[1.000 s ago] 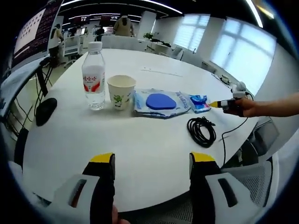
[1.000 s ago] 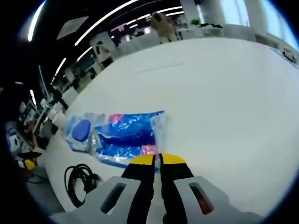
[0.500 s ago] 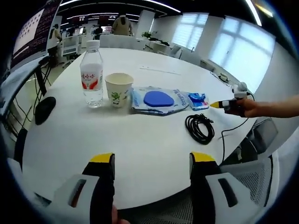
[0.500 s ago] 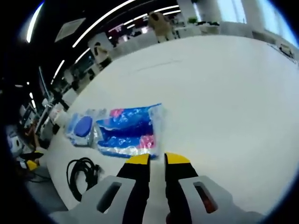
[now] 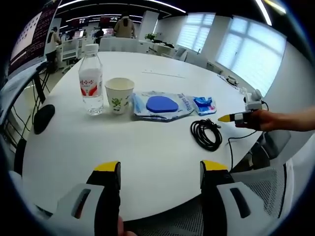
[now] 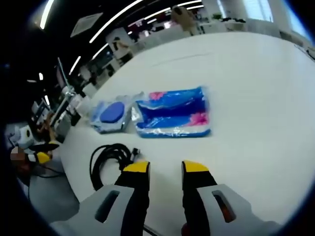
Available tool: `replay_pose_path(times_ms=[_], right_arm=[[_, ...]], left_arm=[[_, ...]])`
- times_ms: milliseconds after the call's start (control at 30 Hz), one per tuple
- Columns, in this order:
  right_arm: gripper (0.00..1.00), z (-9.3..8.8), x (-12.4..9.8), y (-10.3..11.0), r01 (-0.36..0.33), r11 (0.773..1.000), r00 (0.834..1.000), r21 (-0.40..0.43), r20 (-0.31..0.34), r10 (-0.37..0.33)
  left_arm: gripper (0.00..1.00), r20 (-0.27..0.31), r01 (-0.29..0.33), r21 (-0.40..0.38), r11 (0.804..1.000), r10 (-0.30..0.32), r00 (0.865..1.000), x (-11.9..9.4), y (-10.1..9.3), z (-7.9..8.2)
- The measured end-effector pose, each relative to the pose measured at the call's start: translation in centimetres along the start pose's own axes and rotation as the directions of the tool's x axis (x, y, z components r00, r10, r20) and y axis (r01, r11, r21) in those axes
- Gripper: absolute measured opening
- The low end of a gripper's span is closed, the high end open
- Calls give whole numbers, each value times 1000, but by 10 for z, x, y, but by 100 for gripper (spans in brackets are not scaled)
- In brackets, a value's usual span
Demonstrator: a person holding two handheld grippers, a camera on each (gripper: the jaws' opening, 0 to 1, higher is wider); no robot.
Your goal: Arrange the tabletop items into an orderly group along one side of the table until the central work area is clear of visible clutter.
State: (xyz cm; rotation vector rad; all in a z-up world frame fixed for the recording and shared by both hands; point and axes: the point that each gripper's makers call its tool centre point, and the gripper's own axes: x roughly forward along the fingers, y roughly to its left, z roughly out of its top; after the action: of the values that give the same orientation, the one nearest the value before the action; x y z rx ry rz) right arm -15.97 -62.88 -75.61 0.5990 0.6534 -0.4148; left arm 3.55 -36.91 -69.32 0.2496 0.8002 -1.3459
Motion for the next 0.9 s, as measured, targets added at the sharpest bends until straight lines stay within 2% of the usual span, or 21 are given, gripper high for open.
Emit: replay_pose_path(times_ms=[267,500,600,900], right_arm=[[27,-13,7,22,-34,999,999,-24,-37,33],[22,-12,9,25,-14,1000,1000,-27,-27,13],[25,-13,8,25,-11,1000,1000,-21,-28,10],[24,-12,9,37,-11,999,999,-32,-32,10]], left_arm=[[66,-12,5,15,1000,-5,1000,-4,-3,-9],[66,-9,23,12,1000,-23,1000,-8,-7,-11],[66,-6,26,11,1000,-26,1000,-9,-5,-11],[65,0,25,1,1000,-25,1000,-15,2,-14]])
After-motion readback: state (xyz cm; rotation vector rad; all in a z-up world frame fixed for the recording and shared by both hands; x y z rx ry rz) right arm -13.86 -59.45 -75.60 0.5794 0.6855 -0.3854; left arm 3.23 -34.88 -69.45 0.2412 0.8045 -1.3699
